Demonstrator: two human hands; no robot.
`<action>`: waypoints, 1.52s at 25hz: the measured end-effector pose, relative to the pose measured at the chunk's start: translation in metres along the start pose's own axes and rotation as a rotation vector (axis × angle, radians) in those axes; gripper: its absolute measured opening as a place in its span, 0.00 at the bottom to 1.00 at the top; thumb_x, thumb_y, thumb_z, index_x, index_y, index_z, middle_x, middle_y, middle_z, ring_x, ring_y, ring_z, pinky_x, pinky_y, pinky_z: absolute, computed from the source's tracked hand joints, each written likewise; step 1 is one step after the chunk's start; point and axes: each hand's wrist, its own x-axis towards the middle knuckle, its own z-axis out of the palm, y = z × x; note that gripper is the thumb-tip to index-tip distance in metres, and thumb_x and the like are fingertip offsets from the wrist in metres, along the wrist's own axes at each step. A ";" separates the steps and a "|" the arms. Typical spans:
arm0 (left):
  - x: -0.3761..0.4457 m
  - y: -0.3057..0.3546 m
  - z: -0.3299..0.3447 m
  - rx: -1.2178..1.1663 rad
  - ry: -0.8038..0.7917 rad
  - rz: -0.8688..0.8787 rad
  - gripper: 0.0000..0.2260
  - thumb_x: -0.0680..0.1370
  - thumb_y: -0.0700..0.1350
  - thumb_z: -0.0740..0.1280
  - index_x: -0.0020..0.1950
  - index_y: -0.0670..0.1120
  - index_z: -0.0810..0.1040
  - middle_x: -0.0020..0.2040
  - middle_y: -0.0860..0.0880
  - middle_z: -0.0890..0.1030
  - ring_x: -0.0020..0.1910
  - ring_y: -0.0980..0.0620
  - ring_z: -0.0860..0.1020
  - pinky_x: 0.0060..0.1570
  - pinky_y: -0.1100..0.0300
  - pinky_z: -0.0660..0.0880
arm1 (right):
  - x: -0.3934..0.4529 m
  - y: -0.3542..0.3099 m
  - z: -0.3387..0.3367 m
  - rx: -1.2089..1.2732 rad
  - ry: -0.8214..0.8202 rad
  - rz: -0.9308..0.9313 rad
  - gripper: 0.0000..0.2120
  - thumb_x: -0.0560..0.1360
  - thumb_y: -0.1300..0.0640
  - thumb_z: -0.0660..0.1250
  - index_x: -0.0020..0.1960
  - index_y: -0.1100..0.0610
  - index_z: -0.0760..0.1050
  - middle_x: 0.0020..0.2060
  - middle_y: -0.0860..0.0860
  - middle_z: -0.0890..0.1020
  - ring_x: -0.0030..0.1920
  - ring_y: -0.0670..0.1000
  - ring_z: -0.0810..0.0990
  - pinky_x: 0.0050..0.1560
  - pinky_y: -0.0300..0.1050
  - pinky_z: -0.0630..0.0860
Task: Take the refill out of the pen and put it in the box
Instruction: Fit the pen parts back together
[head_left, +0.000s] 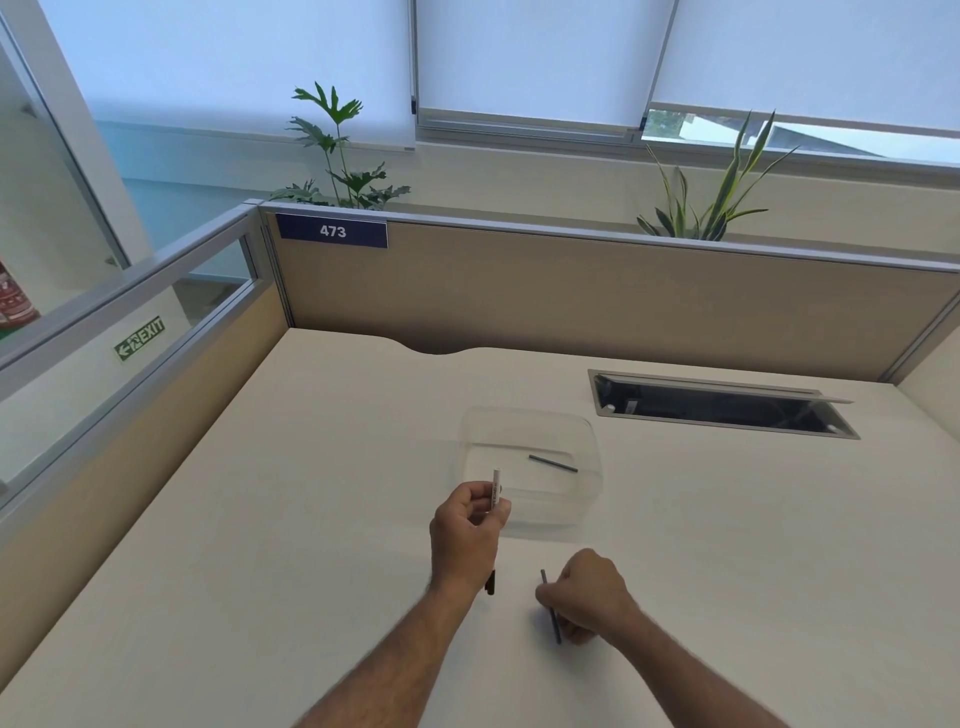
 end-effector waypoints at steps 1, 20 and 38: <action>0.000 -0.001 0.000 0.005 -0.008 0.002 0.06 0.74 0.42 0.74 0.47 0.52 0.81 0.42 0.54 0.85 0.42 0.58 0.83 0.41 0.63 0.80 | 0.000 -0.001 -0.003 0.085 0.014 -0.009 0.12 0.60 0.59 0.67 0.35 0.68 0.81 0.27 0.60 0.85 0.26 0.57 0.85 0.26 0.46 0.82; -0.009 0.000 0.008 0.125 -0.140 0.153 0.12 0.71 0.42 0.77 0.41 0.59 0.81 0.38 0.64 0.84 0.39 0.61 0.83 0.39 0.68 0.79 | -0.020 -0.057 -0.054 1.189 0.092 -0.404 0.07 0.76 0.68 0.68 0.54 0.65 0.75 0.42 0.59 0.82 0.44 0.59 0.85 0.47 0.55 0.84; -0.012 -0.002 0.008 0.150 -0.180 0.192 0.12 0.72 0.45 0.77 0.43 0.63 0.81 0.40 0.67 0.84 0.40 0.60 0.83 0.39 0.65 0.80 | -0.019 -0.053 -0.045 0.987 0.165 -0.498 0.05 0.75 0.68 0.69 0.51 0.62 0.77 0.42 0.60 0.82 0.45 0.60 0.86 0.47 0.55 0.84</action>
